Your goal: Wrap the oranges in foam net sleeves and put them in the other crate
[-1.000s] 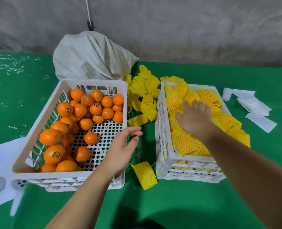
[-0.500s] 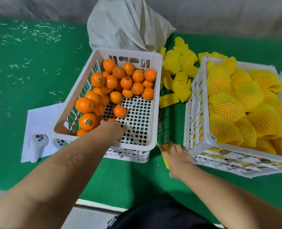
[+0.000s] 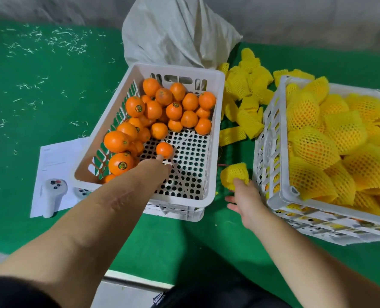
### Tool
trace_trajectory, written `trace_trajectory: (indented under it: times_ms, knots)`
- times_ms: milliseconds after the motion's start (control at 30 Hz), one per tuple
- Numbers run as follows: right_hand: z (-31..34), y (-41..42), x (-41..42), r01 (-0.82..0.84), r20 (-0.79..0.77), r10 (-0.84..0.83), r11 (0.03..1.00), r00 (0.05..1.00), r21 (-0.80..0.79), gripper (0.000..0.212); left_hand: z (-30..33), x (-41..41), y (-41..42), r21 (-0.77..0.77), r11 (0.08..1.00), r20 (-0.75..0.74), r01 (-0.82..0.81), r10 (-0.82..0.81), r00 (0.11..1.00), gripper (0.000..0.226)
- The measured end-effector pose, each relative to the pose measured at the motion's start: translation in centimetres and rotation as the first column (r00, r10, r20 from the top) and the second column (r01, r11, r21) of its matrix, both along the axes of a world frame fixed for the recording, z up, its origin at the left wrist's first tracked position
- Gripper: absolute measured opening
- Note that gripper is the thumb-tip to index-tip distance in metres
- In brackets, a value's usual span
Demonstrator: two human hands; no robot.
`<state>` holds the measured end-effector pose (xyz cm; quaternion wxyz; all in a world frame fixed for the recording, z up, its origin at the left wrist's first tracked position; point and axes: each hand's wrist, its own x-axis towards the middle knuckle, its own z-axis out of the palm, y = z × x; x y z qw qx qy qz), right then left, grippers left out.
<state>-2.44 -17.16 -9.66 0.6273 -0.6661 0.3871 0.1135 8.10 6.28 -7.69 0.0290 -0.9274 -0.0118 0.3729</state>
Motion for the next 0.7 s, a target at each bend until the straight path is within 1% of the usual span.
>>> trace_trajectory:
  times_ms: [33,67,100,133,200,233,267,300,333,367,400,433,467,500,533,567,600,633,667,700]
  knots:
    - [0.3,0.2,-0.4,0.095,-0.026,-0.092,0.984,0.995,0.15,0.021,-0.2,0.0,-0.2,-0.027,0.999,0.007,-0.026,0.026,1.0,0.061]
    - [0.5,0.3,-0.9,0.161,-0.042,-0.155,0.953,0.987,0.256,0.02,0.0,0.1,-0.7,-0.036,0.999,0.044,0.0,0.001,0.999,0.074]
    - [0.7,0.4,-1.4,0.194,-0.048,-0.188,0.93,0.981,0.312,0.019,0.5,0.1,-0.9,0.046,0.997,0.055,0.054,-0.057,0.997,0.082]
    - [0.7,0.5,-1.9,0.202,-0.045,-0.198,0.921,0.979,0.332,0.02,1.0,0.2,-1.3,0.099,0.991,0.066,0.093,-0.099,0.993,0.079]
    - [0.8,0.7,-2.5,0.192,-0.02,-0.196,0.926,0.98,0.327,0.019,0.8,0.8,-1.4,0.088,0.986,0.049,0.139,-0.143,0.988,0.069]
    - [1.0,0.8,-2.6,0.185,-0.004,-0.193,0.933,0.981,0.308,0.017,0.8,0.6,-1.3,0.119,0.984,0.052,0.135,-0.142,0.989,0.07]
    - [1.3,0.9,-2.7,0.175,0.02,-0.187,0.947,0.982,0.269,0.017,1.1,0.2,-1.5,0.054,0.995,0.074,0.087,-0.09,0.993,0.074]
    - [1.6,1.1,-2.8,0.165,0.052,-0.179,0.963,0.982,0.211,0.018,0.9,-0.1,-1.4,-0.045,0.989,0.068,0.142,-0.139,0.988,0.077]
    - [2.0,1.2,-2.8,0.161,0.092,-0.176,0.976,0.98,0.147,0.019,0.7,-0.3,-1.1,-0.068,0.975,0.065,0.211,-0.207,0.976,0.075]
    - [2.6,1.3,-2.8,0.165,0.144,-0.178,0.981,0.973,0.097,0.02,0.8,-0.4,-1.1,-0.066,0.971,0.086,0.229,-0.223,0.971,0.073]
    - [3.4,1.2,-2.6,0.167,0.205,-0.176,0.984,0.963,0.06,0.022,1.9,-0.8,-1.1,-0.189,0.963,0.169,0.194,-0.162,0.972,0.074]
    - [4.4,1.1,-2.3,0.161,0.275,-0.161,0.987,0.948,0.024,0.023,3.3,-0.6,-1.3,-0.428,0.903,0.19,-0.043,0.136,0.972,0.081]
    - [5.4,0.7,-1.7,0.141,0.357,-0.121,0.99,0.926,-0.029,0.026,3.9,0.1,-1.3,-0.608,0.792,0.229,-0.063,0.251,0.941,0.091]
    - [6.6,0.2,-1.0,0.105,0.447,-0.049,0.989,0.893,-0.102,0.026,4.4,0.1,-1.7,-0.677,0.736,0.305,0.003,0.278,0.911,0.1]
    - [7.9,-0.6,-0.2,0.062,0.531,0.056,0.978,0.845,-0.201,0.023,5.0,-0.1,-2.1,-0.707,0.705,0.365,0.058,0.294,0.883,0.105]
    - [9.2,-1.5,0.7,0.031,0.593,0.176,0.946,0.785,-0.321,0.018,5.4,-0.6,-2.8,-0.755,0.646,0.404,0.112,0.323,0.856,0.103]
    - [10.4,-2.5,1.6,0.023,0.62,0.294,0.893,0.728,-0.449,0.017,5.8,-1.2,-3.8,-0.801,0.575,0.425,0.163,0.355,0.833,0.096]
    - [11.3,-3.6,2.5,0.037,0.612,0.394,0.821,0.686,-0.569,0.02,6.3,-1.8,-5.0,-0.86,0.478,0.395,0.176,0.408,0.823,0.088]
    - [11.6,-4.6,3.3,0.053,0.58,0.459,0.752,0.672,-0.657,0.022,6.9,-2.4,-6.2,-0.908,0.382,0.342,0.171,0.44,0.83,0.079]
    - [11.6,-5.3,3.8,0.056,0.547,0.485,0.711,0.682,-0.701,0.02,7.2,-2.9,-7.3,-0.942,0.291,0.294,0.169,0.464,0.836,0.072]
